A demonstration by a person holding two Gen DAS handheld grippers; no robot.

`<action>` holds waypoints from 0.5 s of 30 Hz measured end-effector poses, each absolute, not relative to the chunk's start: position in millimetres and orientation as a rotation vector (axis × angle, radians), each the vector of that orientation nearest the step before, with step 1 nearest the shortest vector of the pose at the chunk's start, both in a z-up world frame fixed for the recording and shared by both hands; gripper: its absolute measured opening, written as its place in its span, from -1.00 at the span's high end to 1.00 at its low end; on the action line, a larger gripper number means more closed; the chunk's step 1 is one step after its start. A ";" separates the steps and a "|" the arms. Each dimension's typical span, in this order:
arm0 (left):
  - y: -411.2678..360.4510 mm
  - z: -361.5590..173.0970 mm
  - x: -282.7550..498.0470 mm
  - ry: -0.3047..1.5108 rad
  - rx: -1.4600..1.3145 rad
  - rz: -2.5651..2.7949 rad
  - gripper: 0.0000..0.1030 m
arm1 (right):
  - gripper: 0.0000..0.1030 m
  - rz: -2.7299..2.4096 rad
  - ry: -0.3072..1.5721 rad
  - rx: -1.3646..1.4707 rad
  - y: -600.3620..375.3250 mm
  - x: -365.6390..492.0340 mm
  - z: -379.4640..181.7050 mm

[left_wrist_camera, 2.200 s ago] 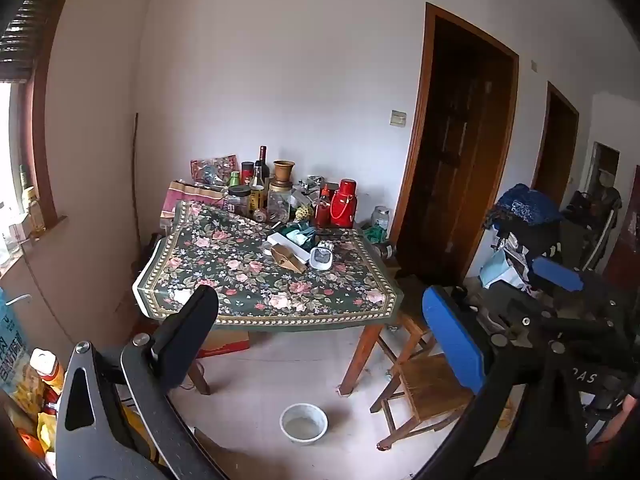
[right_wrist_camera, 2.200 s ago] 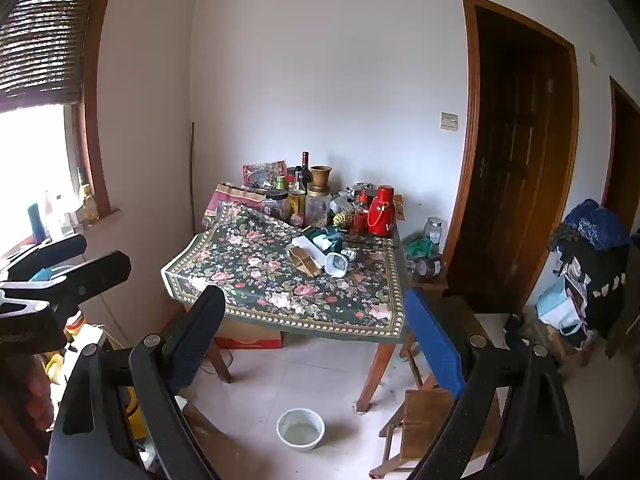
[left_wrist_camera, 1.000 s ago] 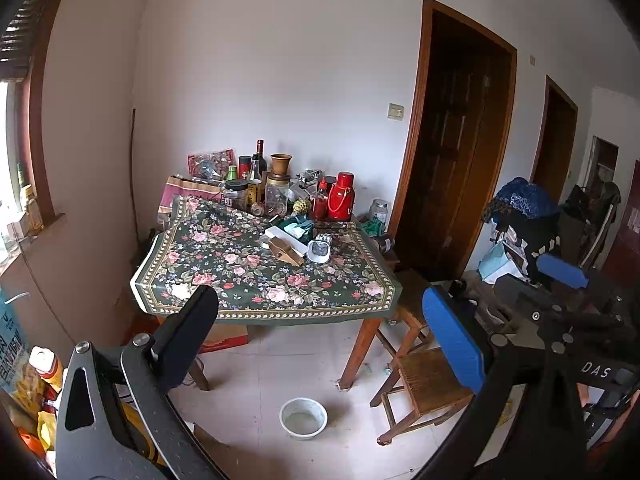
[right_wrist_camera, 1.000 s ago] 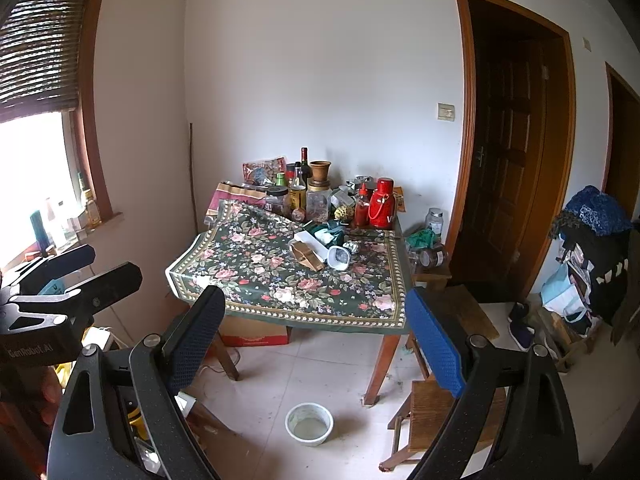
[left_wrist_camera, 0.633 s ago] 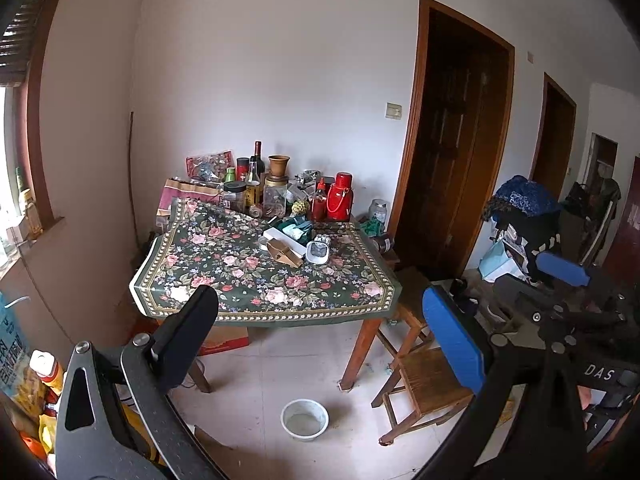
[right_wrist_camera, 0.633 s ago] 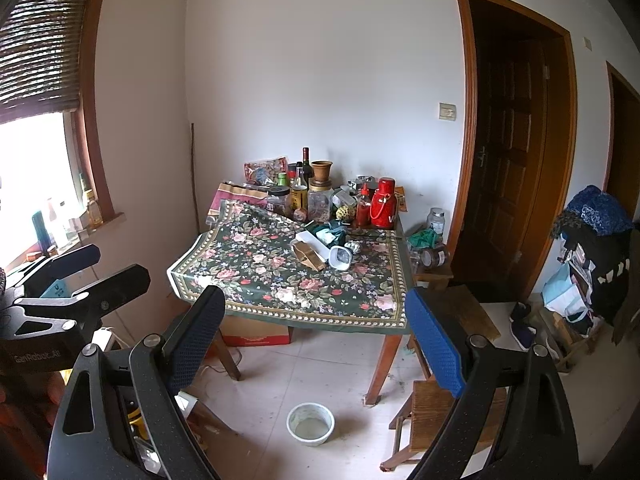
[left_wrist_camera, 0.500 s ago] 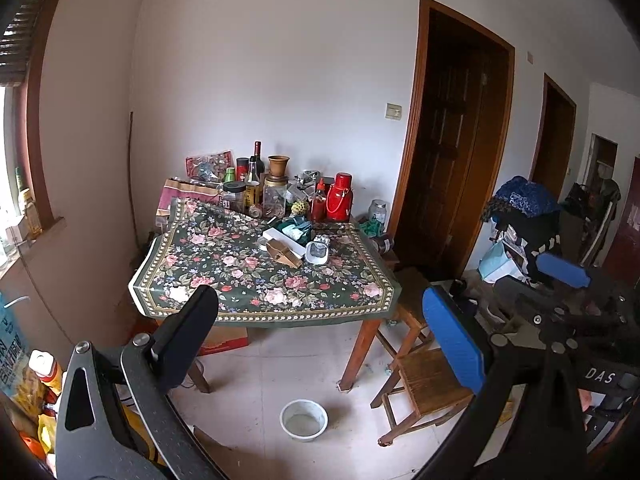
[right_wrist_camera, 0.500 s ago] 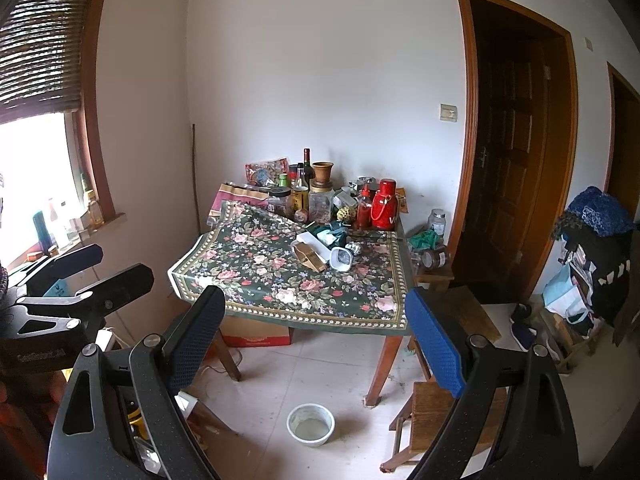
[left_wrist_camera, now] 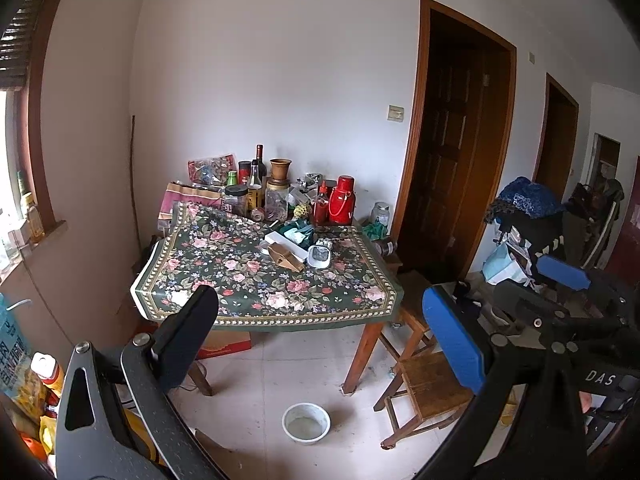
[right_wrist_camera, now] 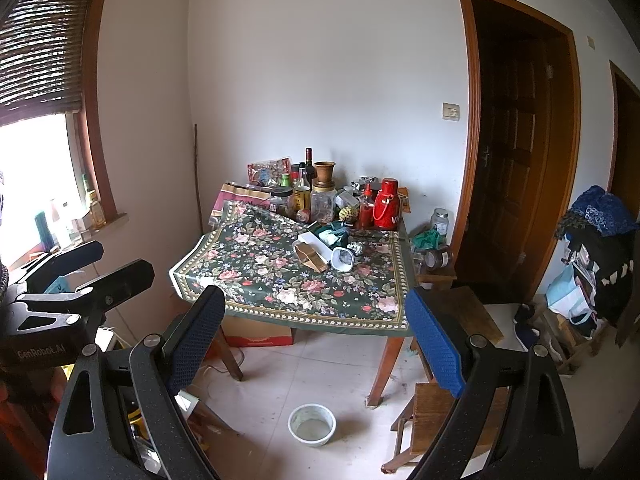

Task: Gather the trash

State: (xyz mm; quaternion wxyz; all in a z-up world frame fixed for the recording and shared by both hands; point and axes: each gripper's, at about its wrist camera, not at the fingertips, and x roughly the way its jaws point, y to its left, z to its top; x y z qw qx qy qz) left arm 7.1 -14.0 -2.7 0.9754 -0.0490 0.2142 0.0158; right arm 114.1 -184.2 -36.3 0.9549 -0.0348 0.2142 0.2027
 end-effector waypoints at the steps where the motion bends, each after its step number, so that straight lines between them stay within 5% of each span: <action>1: -15.3 -2.4 8.0 0.433 -0.098 0.033 -0.99 | -0.74 0.413 0.434 -0.071 -185.1 114.9 -36.1; 15: -25.5 -7.2 18.3 0.431 -0.105 0.063 -0.99 | -0.74 0.428 0.436 -0.069 -197.1 126.3 -37.2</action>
